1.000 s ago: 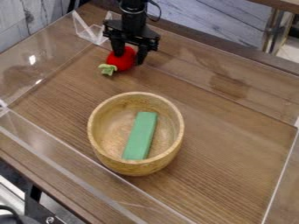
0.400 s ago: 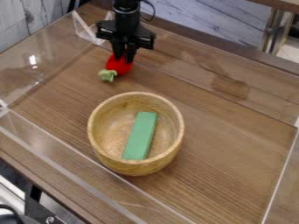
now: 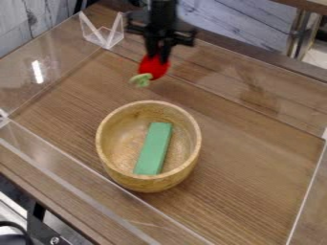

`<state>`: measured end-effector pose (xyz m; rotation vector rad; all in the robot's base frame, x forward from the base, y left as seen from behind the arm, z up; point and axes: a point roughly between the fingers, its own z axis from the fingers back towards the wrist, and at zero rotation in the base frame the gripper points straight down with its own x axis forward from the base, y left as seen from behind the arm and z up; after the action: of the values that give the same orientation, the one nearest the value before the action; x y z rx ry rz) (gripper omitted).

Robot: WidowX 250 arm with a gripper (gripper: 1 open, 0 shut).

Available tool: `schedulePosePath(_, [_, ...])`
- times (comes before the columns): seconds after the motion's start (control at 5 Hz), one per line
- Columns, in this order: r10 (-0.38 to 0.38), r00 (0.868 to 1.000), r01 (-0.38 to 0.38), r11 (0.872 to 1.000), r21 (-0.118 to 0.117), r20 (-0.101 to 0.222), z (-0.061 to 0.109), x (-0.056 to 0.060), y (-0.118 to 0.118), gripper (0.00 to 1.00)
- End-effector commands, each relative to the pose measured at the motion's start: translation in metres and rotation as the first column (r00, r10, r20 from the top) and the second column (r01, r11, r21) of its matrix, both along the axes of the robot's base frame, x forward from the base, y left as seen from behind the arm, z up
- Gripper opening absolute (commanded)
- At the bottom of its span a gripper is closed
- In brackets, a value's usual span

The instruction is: Move the red fruit to the right

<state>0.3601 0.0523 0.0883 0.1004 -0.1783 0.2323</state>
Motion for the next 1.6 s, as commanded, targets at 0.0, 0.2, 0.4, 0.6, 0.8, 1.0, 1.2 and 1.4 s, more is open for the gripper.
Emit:
schedulePosePath(0.0, [-0.050,0.997,0.051,0.999,-0.008,0.051,0.016,0.003,-0.047,0.00])
schedulePosePath(0.2, [-0.050,0.997,0.052,0.998,-0.031,0.060,0.024,-0.013,-0.072,0.00])
schedulePosePath(0.4, [-0.056,0.996,0.060,0.997,-0.054,0.076,0.036,-0.026,-0.096,0.00])
schedulePosePath(0.6, [-0.061,0.994,0.070,0.994,-0.089,0.093,0.041,-0.044,-0.121,0.00])
schedulePosePath(0.8, [-0.080,0.993,0.090,0.988,-0.122,0.083,0.033,-0.062,-0.148,0.00])
schedulePosePath(1.0, [-0.094,0.993,0.104,0.983,-0.150,0.075,0.019,-0.075,-0.163,0.00])
schedulePosePath(1.2, [-0.120,0.989,0.133,0.974,-0.182,0.080,0.009,-0.076,-0.167,0.00])
schedulePosePath(1.4, [-0.130,0.989,0.142,0.970,-0.198,0.073,0.002,-0.074,-0.165,0.00])
